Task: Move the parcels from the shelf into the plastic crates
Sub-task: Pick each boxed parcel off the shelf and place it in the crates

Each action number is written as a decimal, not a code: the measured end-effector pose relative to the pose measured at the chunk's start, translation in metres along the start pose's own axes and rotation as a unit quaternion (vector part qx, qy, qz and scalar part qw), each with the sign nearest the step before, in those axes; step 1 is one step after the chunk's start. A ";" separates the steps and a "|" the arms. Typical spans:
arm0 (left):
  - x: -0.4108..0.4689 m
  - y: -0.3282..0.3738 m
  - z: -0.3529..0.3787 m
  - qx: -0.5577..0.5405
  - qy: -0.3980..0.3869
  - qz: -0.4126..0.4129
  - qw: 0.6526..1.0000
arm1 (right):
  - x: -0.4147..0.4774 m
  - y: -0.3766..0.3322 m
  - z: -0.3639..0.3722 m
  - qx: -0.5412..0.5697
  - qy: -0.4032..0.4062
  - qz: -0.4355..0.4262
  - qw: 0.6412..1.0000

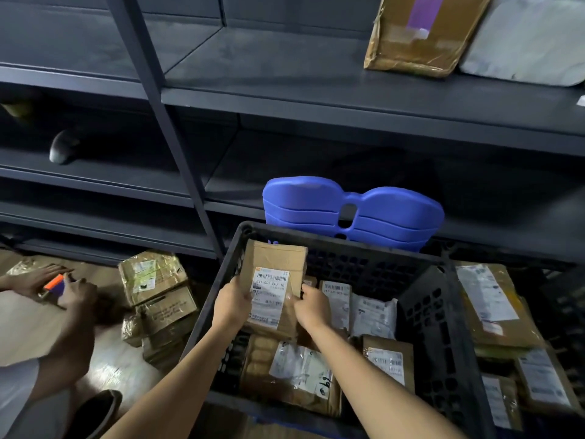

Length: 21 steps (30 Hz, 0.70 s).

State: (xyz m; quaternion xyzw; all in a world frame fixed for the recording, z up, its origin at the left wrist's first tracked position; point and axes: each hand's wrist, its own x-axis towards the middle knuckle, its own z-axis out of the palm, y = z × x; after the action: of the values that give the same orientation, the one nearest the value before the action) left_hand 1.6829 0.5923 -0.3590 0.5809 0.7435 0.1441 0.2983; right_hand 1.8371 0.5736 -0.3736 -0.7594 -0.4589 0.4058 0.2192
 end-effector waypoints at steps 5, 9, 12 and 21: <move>-0.001 -0.002 0.010 -0.008 0.034 0.042 0.999 | 0.001 -0.001 -0.001 -0.019 -0.002 -0.035 0.999; -0.018 0.005 0.007 0.074 0.039 0.111 0.990 | -0.012 0.000 -0.009 -0.163 0.015 -0.124 0.979; -0.035 0.001 0.008 0.215 -0.022 0.173 0.961 | -0.027 0.005 -0.017 -0.295 0.003 -0.272 0.916; -0.045 -0.021 0.031 0.338 -0.117 0.191 0.914 | -0.029 0.020 0.005 -0.398 -0.102 -0.301 0.861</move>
State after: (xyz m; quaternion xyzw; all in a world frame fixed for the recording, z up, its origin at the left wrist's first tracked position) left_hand 1.6920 0.5398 -0.3830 0.7907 0.5825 -0.1307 0.1358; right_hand 1.8364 0.5379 -0.3786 -0.5613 -0.8074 0.1777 -0.0381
